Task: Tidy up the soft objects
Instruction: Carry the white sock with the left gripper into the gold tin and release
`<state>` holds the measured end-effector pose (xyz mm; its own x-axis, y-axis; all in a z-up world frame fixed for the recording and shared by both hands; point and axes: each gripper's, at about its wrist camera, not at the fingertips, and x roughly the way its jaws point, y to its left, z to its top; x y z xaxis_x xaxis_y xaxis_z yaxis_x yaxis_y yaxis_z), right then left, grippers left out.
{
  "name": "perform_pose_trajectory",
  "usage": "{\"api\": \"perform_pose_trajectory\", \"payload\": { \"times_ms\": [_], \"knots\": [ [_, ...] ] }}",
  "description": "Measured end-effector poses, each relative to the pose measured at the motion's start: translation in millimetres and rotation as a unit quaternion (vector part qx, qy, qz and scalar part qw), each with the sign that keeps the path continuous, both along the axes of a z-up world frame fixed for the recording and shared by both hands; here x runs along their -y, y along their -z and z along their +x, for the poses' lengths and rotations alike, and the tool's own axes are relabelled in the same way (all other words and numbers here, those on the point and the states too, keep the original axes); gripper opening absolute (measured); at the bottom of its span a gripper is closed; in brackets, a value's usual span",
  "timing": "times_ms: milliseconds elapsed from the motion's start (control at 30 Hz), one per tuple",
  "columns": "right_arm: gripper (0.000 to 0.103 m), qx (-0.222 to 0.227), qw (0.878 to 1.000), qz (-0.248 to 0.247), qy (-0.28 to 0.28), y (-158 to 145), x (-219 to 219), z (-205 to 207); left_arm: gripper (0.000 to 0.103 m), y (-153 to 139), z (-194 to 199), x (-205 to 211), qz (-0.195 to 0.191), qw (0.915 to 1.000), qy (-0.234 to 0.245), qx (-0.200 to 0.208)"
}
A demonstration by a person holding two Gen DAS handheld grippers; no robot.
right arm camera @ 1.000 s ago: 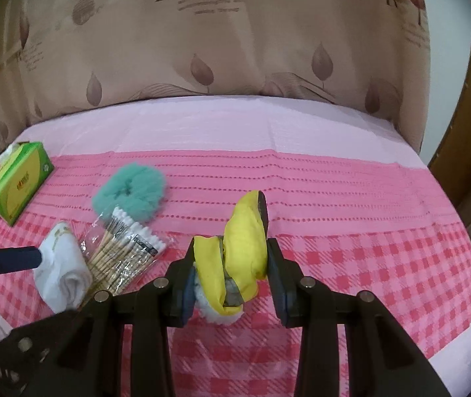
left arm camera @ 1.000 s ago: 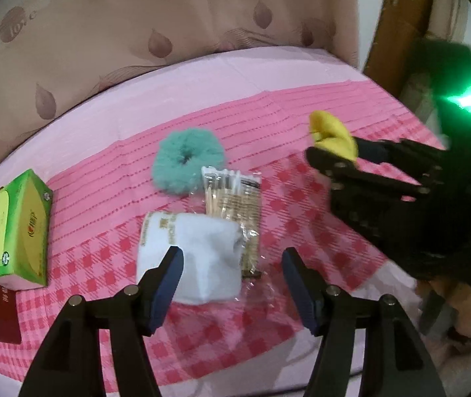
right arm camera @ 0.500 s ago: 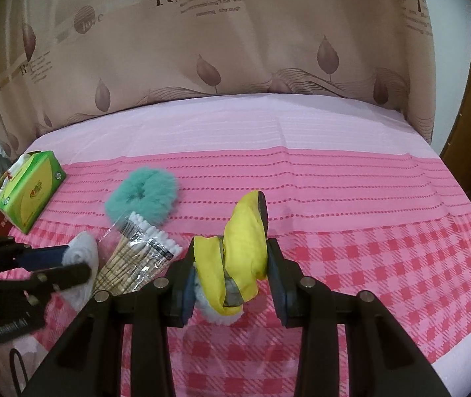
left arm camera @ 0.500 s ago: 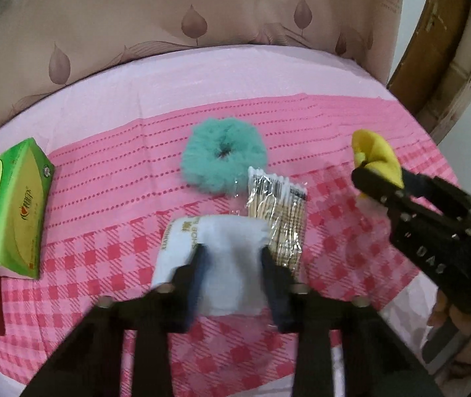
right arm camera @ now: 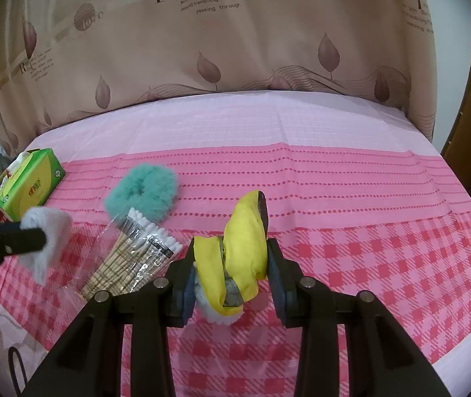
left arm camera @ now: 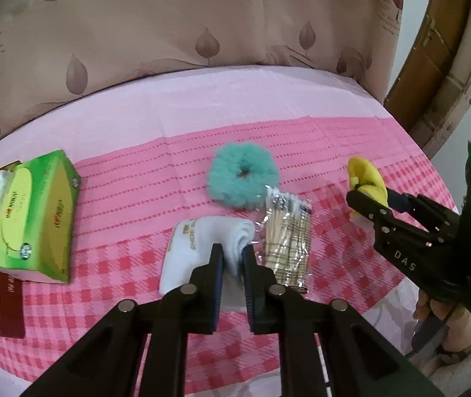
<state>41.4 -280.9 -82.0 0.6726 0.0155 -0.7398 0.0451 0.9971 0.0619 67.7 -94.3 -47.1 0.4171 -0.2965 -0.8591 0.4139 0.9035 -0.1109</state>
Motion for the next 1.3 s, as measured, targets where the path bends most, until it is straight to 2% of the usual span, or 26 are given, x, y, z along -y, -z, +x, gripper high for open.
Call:
{"api": "perform_pose_trajectory", "payload": {
  "times_ms": [333,633,967,1300],
  "knots": [
    [0.034,-0.004,1.000,-0.007,-0.004,5.1,-1.2,-1.1,0.011,-26.8,5.3,-28.9,-0.003,0.9993,-0.025,0.026],
    [0.034,-0.004,1.000,-0.010,-0.003,6.4,-1.2,-0.8,0.011,-56.4,20.8,-82.2,0.019,0.9951,-0.073,0.064],
    [0.034,-0.008,1.000,-0.014,-0.007,8.5,-6.8,-0.7,0.011,-80.1,53.2,-181.4,0.042,0.9814,-0.165,0.089],
    [0.034,-0.006,1.000,-0.016,-0.006,8.3,-11.7,-1.6,0.011,-66.4,90.7,-266.3,0.070,0.9654,-0.242,0.065]
  ]
}}
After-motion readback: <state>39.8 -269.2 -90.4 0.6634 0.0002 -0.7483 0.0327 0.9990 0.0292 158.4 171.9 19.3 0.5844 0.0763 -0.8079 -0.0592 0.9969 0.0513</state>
